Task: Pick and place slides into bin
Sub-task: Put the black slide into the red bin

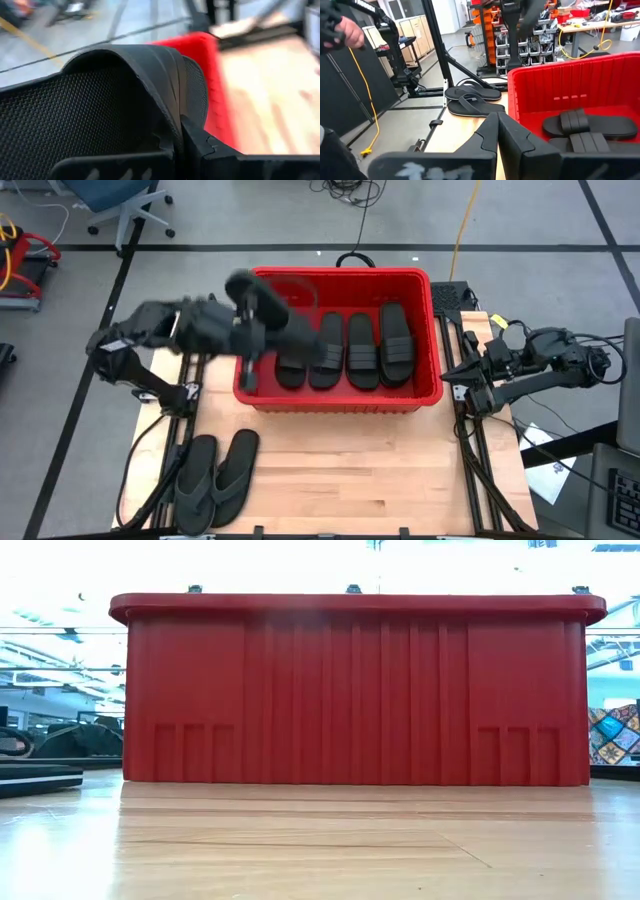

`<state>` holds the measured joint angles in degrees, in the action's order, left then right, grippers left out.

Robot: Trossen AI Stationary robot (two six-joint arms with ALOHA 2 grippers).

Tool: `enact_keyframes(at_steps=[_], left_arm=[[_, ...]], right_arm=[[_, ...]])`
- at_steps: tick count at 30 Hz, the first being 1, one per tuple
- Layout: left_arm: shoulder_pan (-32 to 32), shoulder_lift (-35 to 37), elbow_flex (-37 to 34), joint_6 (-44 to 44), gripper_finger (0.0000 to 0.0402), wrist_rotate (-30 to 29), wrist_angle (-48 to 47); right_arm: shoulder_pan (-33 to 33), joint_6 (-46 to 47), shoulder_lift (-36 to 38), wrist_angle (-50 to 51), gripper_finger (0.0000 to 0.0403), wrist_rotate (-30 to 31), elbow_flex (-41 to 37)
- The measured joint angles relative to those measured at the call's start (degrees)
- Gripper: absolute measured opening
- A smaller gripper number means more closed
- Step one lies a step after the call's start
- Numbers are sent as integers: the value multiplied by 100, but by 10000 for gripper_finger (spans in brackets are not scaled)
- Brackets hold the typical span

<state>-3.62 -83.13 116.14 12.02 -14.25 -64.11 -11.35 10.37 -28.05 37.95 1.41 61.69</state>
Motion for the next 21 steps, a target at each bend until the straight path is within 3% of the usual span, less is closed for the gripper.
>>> enact_keyframes(at_steps=[3,9,13,21], left_arm=[[714,-155,-2,151,3,226,624],[1755,-992,-5,427,2,1879,1028],[2114,-1739,214,992,1,2796,871],[2644,-3054,1197,2826,1,3402,196]], right_arm=[[0,-106,0,0,0,0,0],[2,-210,-11,0,0,60,0],[0,-221,-37,2,0,514,0],[0,-209,-150,0,0,1450,0]])
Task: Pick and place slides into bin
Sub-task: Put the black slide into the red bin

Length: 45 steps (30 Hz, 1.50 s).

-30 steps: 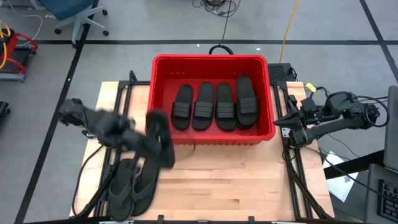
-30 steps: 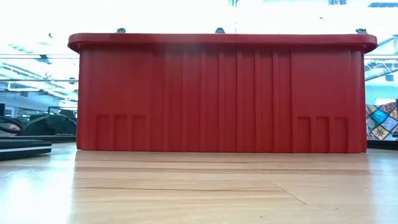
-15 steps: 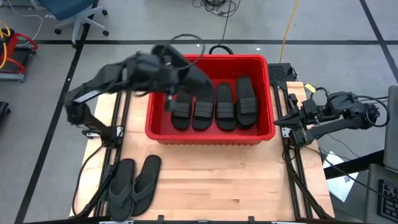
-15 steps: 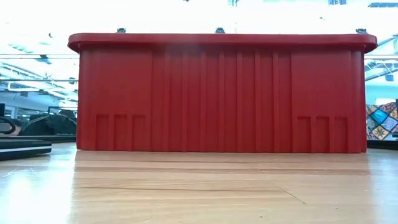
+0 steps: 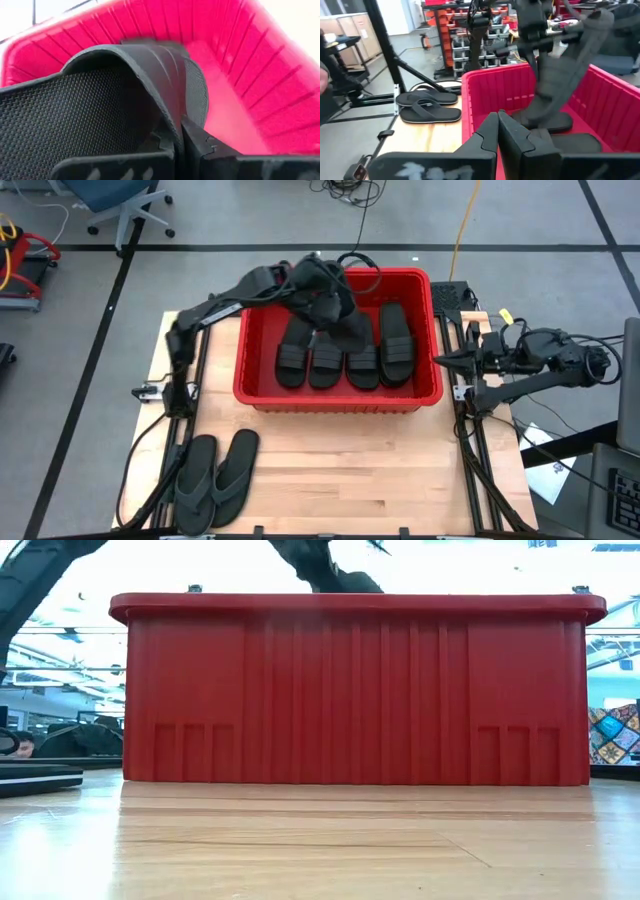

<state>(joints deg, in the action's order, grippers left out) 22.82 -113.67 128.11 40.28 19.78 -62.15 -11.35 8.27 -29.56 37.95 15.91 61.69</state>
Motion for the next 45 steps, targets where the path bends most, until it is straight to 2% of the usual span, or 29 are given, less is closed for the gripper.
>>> enact_keyframes(at_steps=[6,10,14,23,38,45], left_arm=[[126,-637,101,1118,1,217,-100],[104,-977,101,1465,1,680,-115],[78,-1243,99,1505,1,1092,137],[115,-1683,101,1201,1,1597,661],[172,-2183,103,1216,1,1581,1001],[153,-2188,103,1464,28,1032,1273]], right_arm=[[2,-2,-47,-25,0,93,0],[2,0,-73,-179,0,100,0],[2,0,-75,-350,0,241,0],[2,147,-75,-424,0,248,0],[2,175,-75,-433,0,226,0],[2,175,-75,-433,0,224,0]])
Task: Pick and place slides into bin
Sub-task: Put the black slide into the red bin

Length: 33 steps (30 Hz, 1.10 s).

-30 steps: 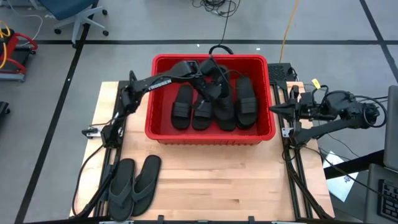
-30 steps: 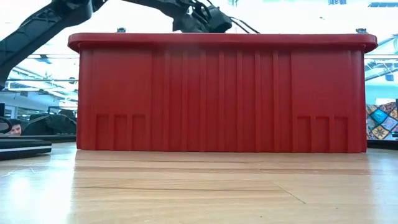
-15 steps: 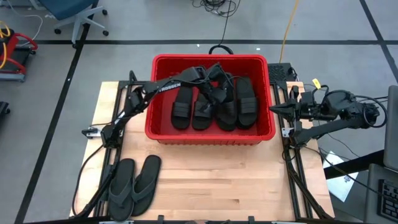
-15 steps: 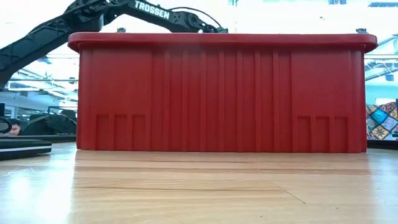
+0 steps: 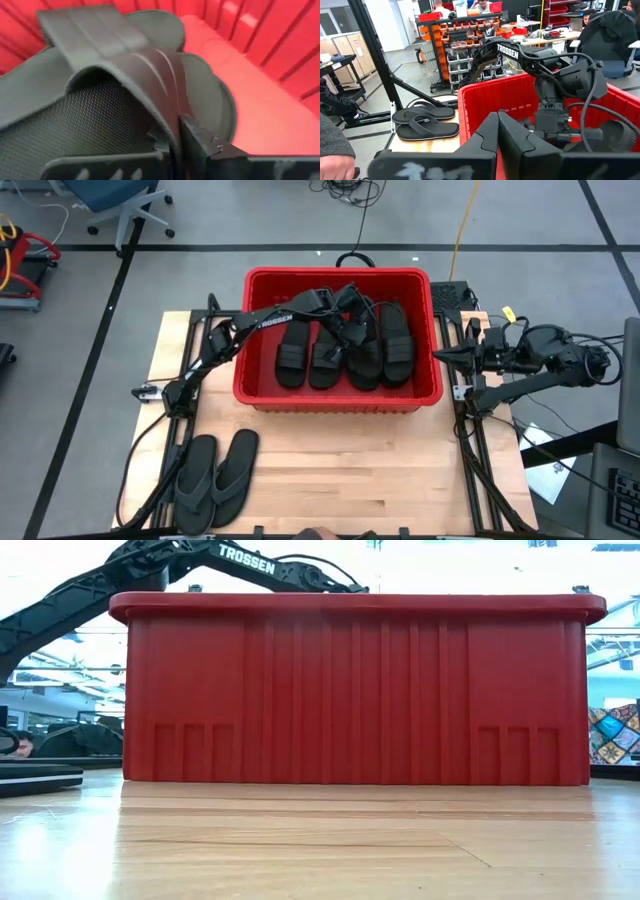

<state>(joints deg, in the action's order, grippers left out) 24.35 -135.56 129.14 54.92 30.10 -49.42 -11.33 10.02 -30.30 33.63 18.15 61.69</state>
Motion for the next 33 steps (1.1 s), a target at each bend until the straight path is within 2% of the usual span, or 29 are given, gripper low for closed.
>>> enact_keyframes(at_steps=[4,8,11,15,24,33], left_arm=[[10,-6,0,-21,55,-3,21],[16,-6,0,39,68,274,-6],[-11,16,-2,252,50,424,-105],[-32,18,83,109,8,585,-254],[-82,18,70,66,3,878,-441],[-88,18,59,140,17,390,-240]], right_arm=[[0,0,0,0,0,0,0],[0,0,0,0,0,-2,0],[-2,2,0,-2,0,-2,0],[0,2,0,-2,0,-20,0],[-1,1,0,-2,0,-22,0],[-1,159,0,-11,0,-24,0]])
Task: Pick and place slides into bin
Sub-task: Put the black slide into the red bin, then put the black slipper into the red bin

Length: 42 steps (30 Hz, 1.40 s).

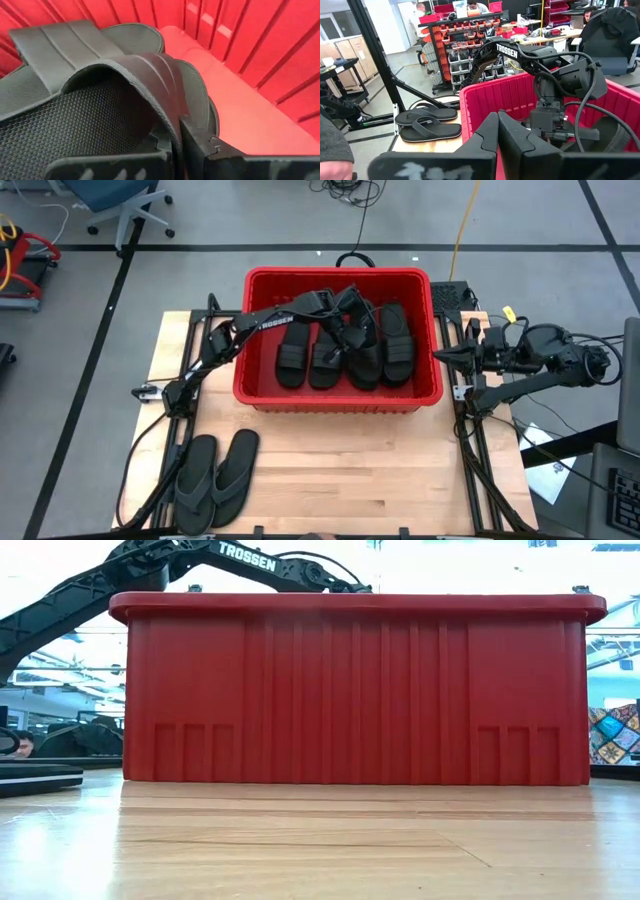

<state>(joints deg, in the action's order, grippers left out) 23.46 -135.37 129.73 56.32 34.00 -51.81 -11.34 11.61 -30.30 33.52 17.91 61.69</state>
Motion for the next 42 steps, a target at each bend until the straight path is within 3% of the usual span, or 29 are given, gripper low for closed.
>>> enact_keyframes(at_steps=[9,21,37,42], left_arm=[[12,11,0,-654,94,-275,256],[-50,81,2,-646,192,-1065,264],[-149,539,0,-664,203,-1987,235],[-275,1146,0,-218,194,-2507,249]], right_arm=[[1,142,0,-40,0,-2,0],[1,137,0,-37,0,-15,0],[-2,121,2,-28,0,-24,0],[-2,31,2,7,0,-20,0]])
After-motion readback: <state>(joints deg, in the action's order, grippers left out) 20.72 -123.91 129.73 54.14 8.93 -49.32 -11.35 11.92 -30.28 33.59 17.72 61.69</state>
